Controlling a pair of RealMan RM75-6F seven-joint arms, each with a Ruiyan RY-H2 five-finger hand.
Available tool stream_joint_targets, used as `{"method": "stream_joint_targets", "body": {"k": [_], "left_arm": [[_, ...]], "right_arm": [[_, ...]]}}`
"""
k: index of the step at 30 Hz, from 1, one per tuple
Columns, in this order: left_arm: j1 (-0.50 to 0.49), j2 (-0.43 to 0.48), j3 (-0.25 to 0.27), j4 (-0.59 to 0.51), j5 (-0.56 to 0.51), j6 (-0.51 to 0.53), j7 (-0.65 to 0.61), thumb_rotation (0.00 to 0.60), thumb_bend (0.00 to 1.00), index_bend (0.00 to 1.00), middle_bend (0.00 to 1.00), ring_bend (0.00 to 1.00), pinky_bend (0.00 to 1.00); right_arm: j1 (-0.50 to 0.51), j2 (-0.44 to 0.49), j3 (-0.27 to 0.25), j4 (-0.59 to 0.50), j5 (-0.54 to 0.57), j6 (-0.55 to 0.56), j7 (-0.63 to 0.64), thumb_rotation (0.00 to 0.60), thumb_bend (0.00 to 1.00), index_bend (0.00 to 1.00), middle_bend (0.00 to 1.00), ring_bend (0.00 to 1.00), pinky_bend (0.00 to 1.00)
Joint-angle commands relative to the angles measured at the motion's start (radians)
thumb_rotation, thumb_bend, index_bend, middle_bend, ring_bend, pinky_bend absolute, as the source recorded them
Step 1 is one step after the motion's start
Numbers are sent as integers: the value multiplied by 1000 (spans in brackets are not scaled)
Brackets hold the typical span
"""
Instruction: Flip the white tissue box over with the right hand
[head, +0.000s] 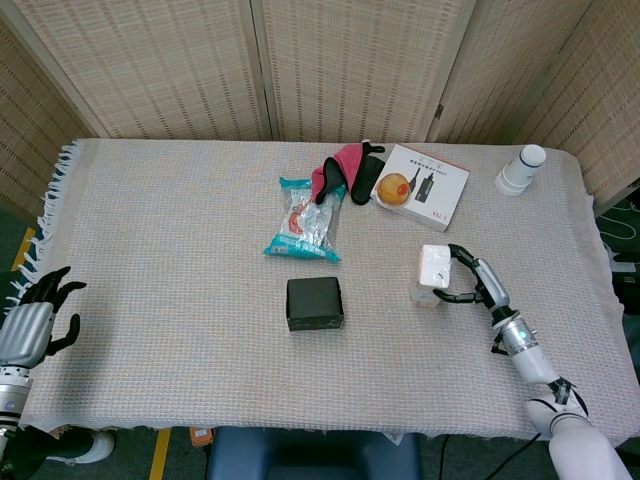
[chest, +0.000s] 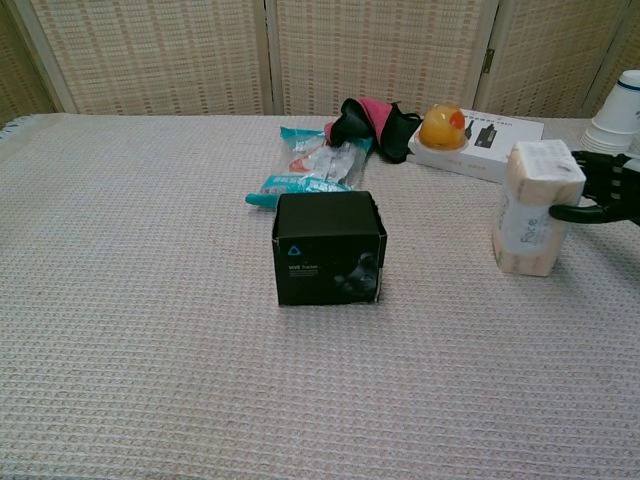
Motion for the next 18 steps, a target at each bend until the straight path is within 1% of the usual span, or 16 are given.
{"method": "stream_joint_targets", "body": {"k": [1, 3, 6, 10, 12, 15, 18], "left_arm": [[0, -1, 0, 0, -1, -1, 1, 600, 554, 225, 0, 0, 116], [0, -1, -1, 1, -2, 0, 1, 600, 554, 225, 0, 0, 116], [0, -1, -2, 2, -2, 2, 0, 600, 554, 225, 0, 0, 116], [0, -2, -3, 2, -2, 4, 0, 600, 555, 225, 0, 0, 116], [0, -2, -2, 2, -1, 5, 1, 600, 556, 225, 0, 0, 116], [1, -1, -2, 1, 0, 7, 2, 600, 556, 225, 0, 0, 116], [0, -1, -3, 1, 0, 6, 2, 600, 556, 225, 0, 0, 116]], "right_arm": [[4, 9, -7, -9, -6, 0, -6, 600, 305, 320, 381, 161, 0], [6, 16, -8, -18, -7, 4, -7, 600, 305, 274, 367, 135, 0], [8, 23, -10, -27, -7, 5, -9, 600, 303, 205, 313, 102, 0], [10, 34, -23, -37, -15, -4, -10, 600, 300, 87, 214, 36, 0], [10, 39, -26, -42, -17, -6, -11, 600, 274, 20, 150, 5, 0], [11, 49, -36, -51, -23, -14, -14, 600, 221, 0, 69, 0, 0], [12, 54, -40, -57, -26, -16, -12, 600, 207, 0, 35, 0, 0]]}}
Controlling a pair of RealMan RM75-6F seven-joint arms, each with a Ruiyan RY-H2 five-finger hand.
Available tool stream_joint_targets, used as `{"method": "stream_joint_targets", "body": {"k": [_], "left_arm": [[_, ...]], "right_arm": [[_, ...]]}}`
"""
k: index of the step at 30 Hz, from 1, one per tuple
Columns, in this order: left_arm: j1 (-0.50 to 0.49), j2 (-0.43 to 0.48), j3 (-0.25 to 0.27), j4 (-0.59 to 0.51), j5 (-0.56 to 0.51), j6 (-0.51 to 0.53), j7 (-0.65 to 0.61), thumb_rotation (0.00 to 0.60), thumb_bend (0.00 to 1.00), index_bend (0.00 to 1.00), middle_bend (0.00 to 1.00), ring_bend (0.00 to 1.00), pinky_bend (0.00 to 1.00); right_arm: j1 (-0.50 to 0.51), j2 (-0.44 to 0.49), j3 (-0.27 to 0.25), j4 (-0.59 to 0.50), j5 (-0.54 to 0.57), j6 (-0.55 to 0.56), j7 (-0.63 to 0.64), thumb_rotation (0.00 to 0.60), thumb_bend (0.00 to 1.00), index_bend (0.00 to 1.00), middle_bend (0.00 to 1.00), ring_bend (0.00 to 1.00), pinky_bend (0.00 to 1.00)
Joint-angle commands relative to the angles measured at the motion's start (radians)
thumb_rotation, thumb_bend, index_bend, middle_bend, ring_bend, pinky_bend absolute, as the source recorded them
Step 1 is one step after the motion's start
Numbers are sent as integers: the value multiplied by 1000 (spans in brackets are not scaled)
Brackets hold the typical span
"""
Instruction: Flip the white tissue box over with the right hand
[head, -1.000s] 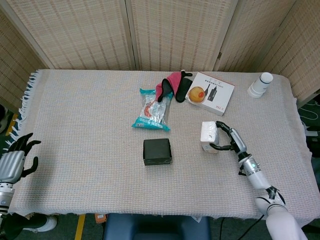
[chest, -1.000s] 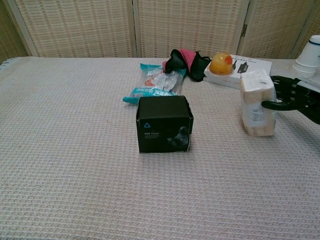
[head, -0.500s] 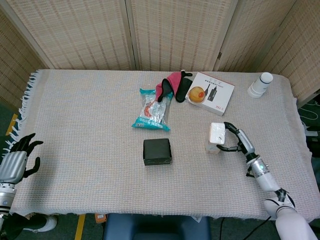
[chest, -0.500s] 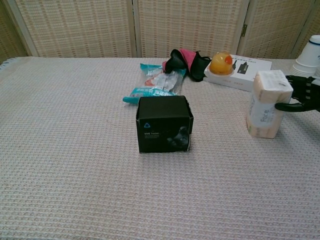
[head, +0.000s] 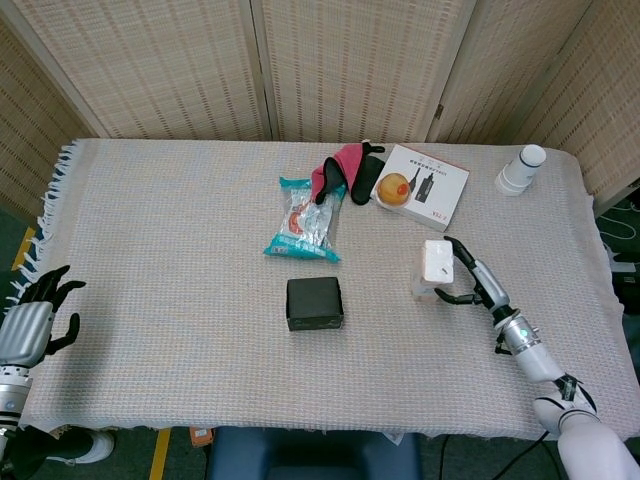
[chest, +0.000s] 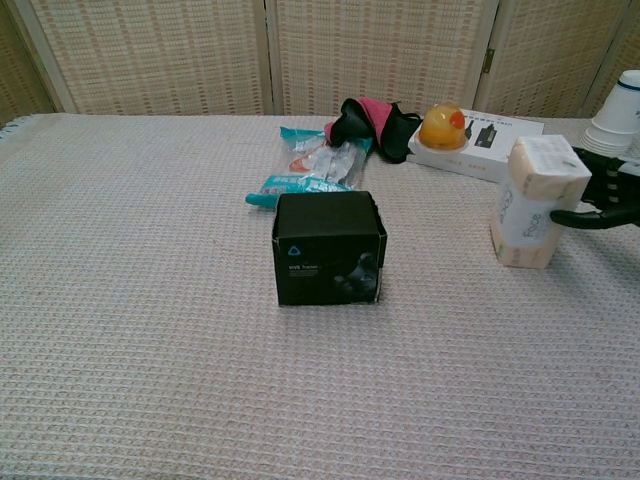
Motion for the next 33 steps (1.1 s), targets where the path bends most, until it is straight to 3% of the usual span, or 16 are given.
{"method": "stream_joint_targets", "body": {"k": [1, 7, 12, 16, 18, 21, 27, 33], "left_arm": [[0, 0, 0, 0, 0, 0, 0, 600, 556, 225, 0, 0, 116], [-1, 0, 1, -3, 2, -1, 4, 600, 556, 225, 0, 0, 116], [-1, 1, 1, -7, 4, 1, 6, 600, 556, 225, 0, 0, 116], [-1, 4, 3, -14, 3, 0, 11, 600, 556, 225, 0, 0, 116], [-1, 7, 4, -18, 3, -2, 13, 600, 556, 225, 0, 0, 116], [-1, 9, 4, -25, 4, 0, 15, 600, 556, 225, 0, 0, 116], [0, 16, 4, -33, 3, 0, 14, 600, 555, 225, 0, 0, 116], [2, 21, 5, -46, 8, 6, 19, 600, 556, 225, 0, 0, 116]], "right_arm": [[1, 6, -4, -6, -3, -2, 2, 600, 201, 0, 23, 0, 0], [-6, 43, -4, -57, -7, 49, -60, 600, 177, 0, 0, 0, 0], [-14, 110, 28, -182, 9, 135, -169, 600, 166, 0, 0, 0, 0], [-17, 183, 92, -356, 52, 197, -399, 600, 161, 0, 0, 0, 0], [-25, 213, 167, -490, 122, 226, -577, 600, 161, 0, 0, 0, 0], [-44, 289, 204, -692, 164, 243, -804, 600, 160, 0, 0, 0, 0], [-36, 442, 223, -1002, 240, 135, -1155, 600, 157, 0, 0, 0, 0], [41, 619, 219, -1265, 382, -116, -1490, 600, 156, 0, 0, 0, 0]]}}
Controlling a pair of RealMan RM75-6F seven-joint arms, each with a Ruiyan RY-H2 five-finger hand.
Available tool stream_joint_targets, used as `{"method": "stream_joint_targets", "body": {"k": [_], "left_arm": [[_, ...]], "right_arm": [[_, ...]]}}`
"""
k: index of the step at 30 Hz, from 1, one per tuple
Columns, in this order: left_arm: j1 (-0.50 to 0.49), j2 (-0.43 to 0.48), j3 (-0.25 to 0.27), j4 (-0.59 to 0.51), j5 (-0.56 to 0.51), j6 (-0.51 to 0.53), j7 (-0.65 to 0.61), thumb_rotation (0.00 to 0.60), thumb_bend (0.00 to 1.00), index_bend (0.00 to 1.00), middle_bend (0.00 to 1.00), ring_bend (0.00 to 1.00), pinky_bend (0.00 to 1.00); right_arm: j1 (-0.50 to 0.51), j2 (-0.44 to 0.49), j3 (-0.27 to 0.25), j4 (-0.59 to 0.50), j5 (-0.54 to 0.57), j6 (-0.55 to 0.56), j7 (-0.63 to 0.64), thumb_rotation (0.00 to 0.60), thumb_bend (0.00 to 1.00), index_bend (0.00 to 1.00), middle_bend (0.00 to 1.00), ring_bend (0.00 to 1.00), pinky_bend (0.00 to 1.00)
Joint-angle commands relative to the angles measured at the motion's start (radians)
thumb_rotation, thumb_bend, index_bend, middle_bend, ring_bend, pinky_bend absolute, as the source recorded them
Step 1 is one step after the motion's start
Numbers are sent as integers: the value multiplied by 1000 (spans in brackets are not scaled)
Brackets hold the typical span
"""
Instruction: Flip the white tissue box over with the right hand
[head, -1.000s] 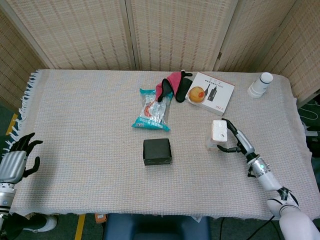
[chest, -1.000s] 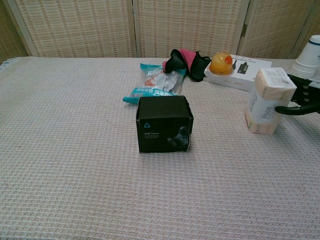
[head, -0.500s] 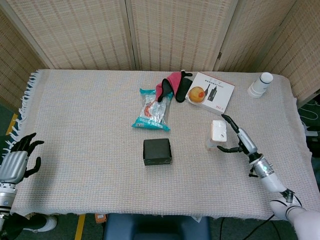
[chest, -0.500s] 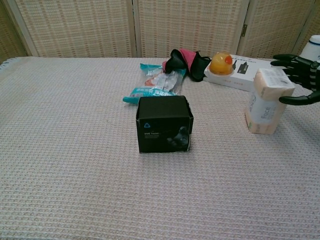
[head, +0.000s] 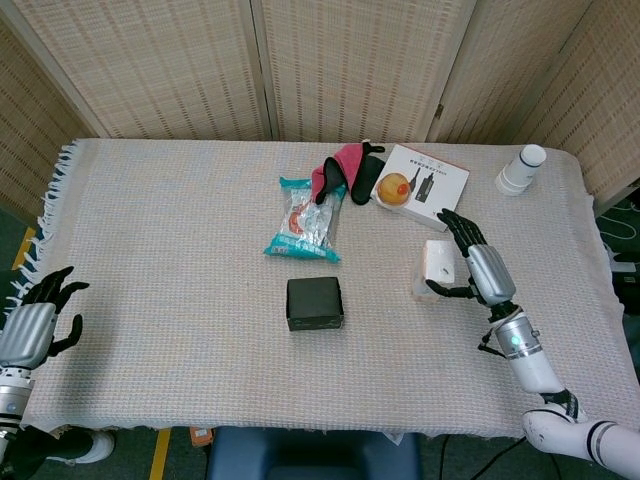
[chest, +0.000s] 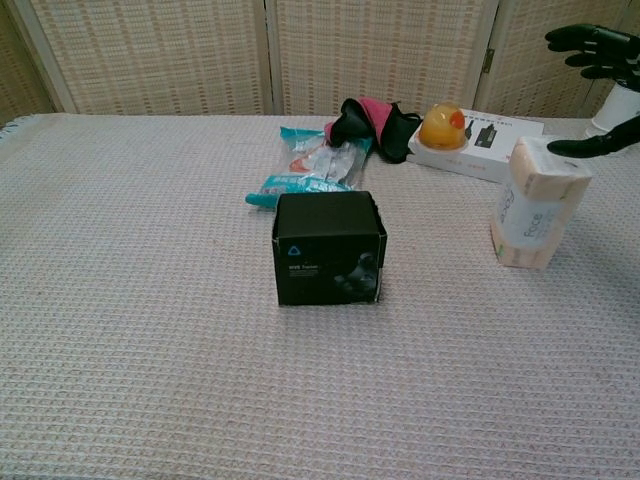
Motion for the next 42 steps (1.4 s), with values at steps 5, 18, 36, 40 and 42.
{"method": "stream_joint_targets", "body": {"k": [5, 18, 36, 40, 42], "left_arm": [[3, 6, 0, -11, 0, 5, 4, 600, 556, 225, 0, 0, 115], [4, 11, -1, -21, -7, 4, 15, 600, 555, 225, 0, 0, 116], [2, 10, -1, -23, -17, -4, 27, 600, 555, 225, 0, 0, 116], [2, 9, 0, -20, -19, -7, 26, 600, 555, 225, 0, 0, 116], [1, 8, -1, -18, -20, -8, 26, 600, 556, 225, 0, 0, 116]], "right_arm": [[140, 284, 38, -359, 367, -338, -498, 600, 156, 0, 0, 0, 0], [267, 344, 21, -444, 690, -380, -736, 600, 156, 0, 0, 0, 0], [365, 332, -44, -388, 899, -428, -819, 600, 157, 0, 0, 0, 0], [388, 321, -61, -368, 941, -434, -837, 600, 156, 0, 0, 0, 0], [400, 316, -67, -358, 959, -435, -844, 600, 156, 0, 2, 0, 0]]}}
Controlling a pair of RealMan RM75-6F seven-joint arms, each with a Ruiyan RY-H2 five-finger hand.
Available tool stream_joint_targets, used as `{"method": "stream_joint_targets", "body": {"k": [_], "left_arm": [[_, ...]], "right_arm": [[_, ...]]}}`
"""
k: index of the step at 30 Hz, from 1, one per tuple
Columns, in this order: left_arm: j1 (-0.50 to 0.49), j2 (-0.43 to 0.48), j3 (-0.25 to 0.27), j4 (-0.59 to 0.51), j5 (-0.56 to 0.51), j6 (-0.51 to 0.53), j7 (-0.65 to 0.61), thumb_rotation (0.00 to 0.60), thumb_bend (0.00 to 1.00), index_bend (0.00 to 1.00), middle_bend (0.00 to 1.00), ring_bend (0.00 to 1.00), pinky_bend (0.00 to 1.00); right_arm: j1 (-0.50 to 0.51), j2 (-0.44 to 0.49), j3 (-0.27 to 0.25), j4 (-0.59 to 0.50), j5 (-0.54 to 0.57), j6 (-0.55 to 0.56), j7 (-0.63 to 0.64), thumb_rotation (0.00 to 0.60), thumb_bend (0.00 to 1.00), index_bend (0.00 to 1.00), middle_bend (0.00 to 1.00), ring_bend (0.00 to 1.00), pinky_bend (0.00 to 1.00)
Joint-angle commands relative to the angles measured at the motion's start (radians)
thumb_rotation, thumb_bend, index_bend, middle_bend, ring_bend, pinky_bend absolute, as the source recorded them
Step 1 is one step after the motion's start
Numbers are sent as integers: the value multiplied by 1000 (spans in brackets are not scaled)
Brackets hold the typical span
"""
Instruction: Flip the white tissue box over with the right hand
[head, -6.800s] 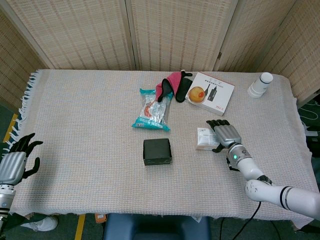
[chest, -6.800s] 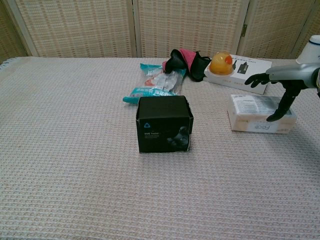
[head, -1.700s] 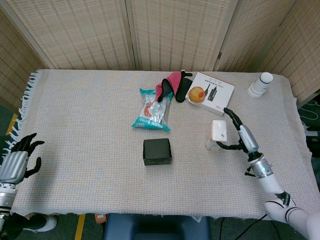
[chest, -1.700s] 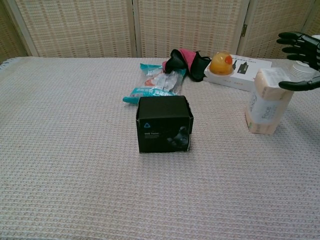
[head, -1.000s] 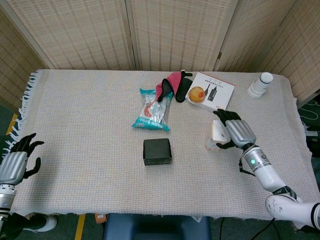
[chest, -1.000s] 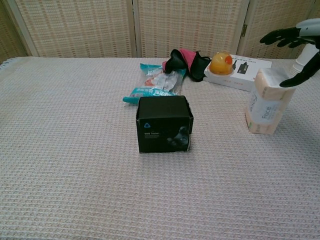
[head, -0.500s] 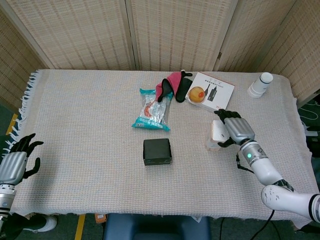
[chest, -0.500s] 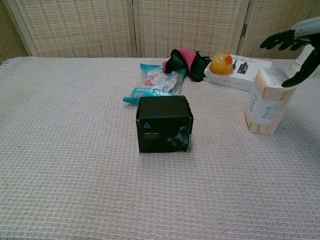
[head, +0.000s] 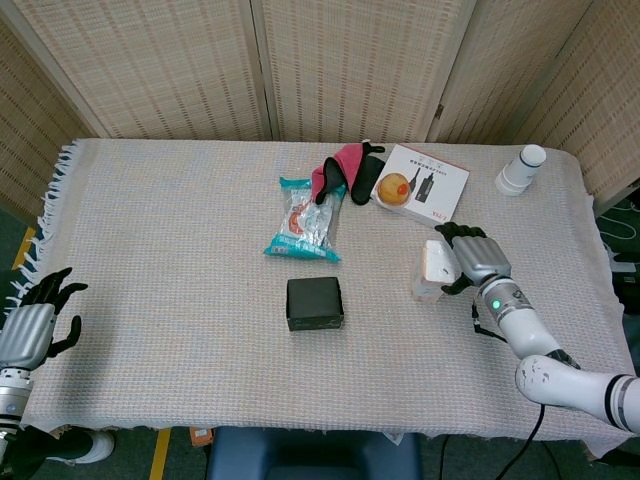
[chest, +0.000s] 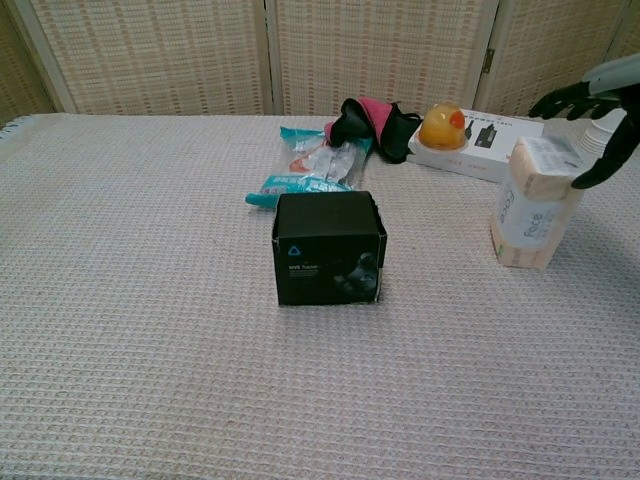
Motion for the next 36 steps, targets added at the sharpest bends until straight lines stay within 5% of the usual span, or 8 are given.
{"method": "stream_joint_targets", "body": {"k": [1, 22, 31, 36], "left_arm": [[-1, -1, -1, 1, -1, -1, 0, 600, 555, 225, 0, 0, 116], [0, -2, -5, 9, -7, -2, -7, 600, 554, 225, 0, 0, 116], [1, -1, -5, 7, -5, 1, -11, 600, 555, 225, 0, 0, 116], [0, 0, -4, 5, -3, 0, -10, 600, 554, 225, 0, 0, 116]], "right_arm": [[17, -11, -8, 17, 18, 1, -10, 600, 156, 0, 14, 0, 0], [59, -57, -37, 77, 68, 1, -27, 600, 156, 148, 180, 38, 0], [40, -68, -30, 91, 12, 19, 3, 600, 156, 286, 274, 135, 0], [-14, -97, 5, 124, -113, 74, 85, 600, 156, 400, 357, 220, 0]]}}
